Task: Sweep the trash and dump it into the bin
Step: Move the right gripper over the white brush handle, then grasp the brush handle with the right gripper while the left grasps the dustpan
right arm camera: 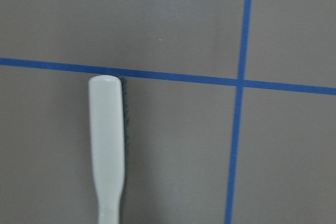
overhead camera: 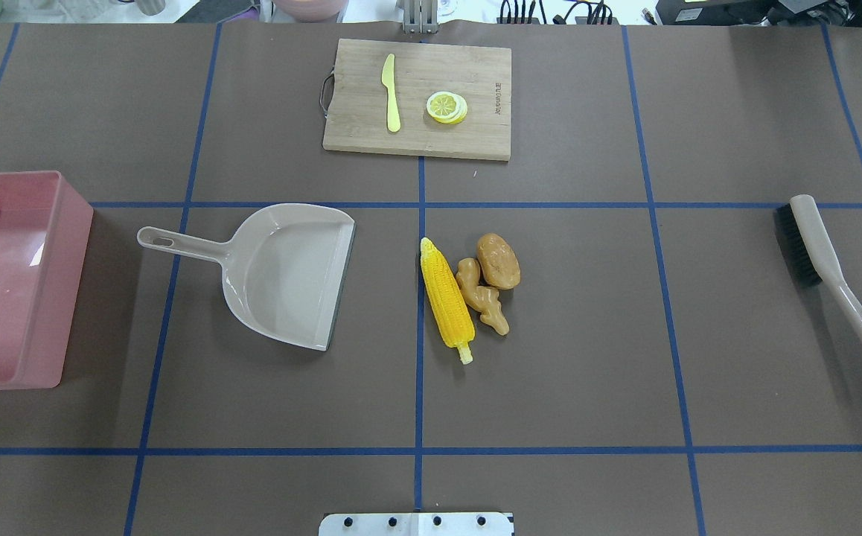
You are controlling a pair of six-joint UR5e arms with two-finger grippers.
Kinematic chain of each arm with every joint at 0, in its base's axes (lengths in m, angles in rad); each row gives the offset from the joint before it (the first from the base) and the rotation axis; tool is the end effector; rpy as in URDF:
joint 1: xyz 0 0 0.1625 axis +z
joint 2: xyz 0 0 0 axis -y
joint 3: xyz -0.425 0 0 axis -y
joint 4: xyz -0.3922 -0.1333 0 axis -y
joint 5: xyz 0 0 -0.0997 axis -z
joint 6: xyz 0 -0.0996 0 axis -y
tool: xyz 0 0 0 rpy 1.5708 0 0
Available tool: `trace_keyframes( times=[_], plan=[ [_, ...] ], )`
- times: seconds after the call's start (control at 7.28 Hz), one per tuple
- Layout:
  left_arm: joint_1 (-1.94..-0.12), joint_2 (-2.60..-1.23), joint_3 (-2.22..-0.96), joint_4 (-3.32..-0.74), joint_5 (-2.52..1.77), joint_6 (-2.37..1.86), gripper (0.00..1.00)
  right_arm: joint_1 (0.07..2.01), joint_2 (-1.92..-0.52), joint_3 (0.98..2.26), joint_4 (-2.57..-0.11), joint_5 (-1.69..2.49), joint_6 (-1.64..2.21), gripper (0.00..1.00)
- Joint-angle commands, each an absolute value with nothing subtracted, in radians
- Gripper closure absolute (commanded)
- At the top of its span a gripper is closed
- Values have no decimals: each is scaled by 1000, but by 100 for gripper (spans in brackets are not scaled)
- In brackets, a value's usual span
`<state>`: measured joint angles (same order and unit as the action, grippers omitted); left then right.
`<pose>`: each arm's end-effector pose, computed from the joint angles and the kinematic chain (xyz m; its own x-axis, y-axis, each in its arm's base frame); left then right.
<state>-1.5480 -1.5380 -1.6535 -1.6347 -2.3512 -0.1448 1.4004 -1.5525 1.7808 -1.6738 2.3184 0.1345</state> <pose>-0.0522 -0.4862 0.6267 0.7045 -0.0483 -0.7081 0.0798 0.9967 0.0115 -0.0198 -0.5018 0.5587 0.7245 -0.0751 0.6852 0.0717 0.9969 0.0334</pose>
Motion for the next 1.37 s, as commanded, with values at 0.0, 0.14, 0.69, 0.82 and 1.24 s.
trace_keyframes(
  times=[0.0, 0.14, 0.69, 0.82, 1.24],
  plan=[
    [-1548, -1543, -1655, -1629, -2352, -144, 2, 1168, -1496, 1866, -1687, 2222, 447, 0],
    [-1548, -1548, -1655, -1628, -2350, -146, 1, 1160, -1506, 1893, -1698, 2221, 466, 0],
    [-1543, -1593, -1707, -1573, -2350, -146, 0, 1155, -1586, 1891, -1691, 2223, 466, 0],
    [-1542, -1661, -1727, -1469, -2350, -144, 0, 1157, -1626, 1922, -1687, 2221, 463, 0],
    [-1491, -1796, -1782, -1314, -2349, -41, 0, 1155, -1784, 2013, -1681, 2269, 465, 1]
  ],
)
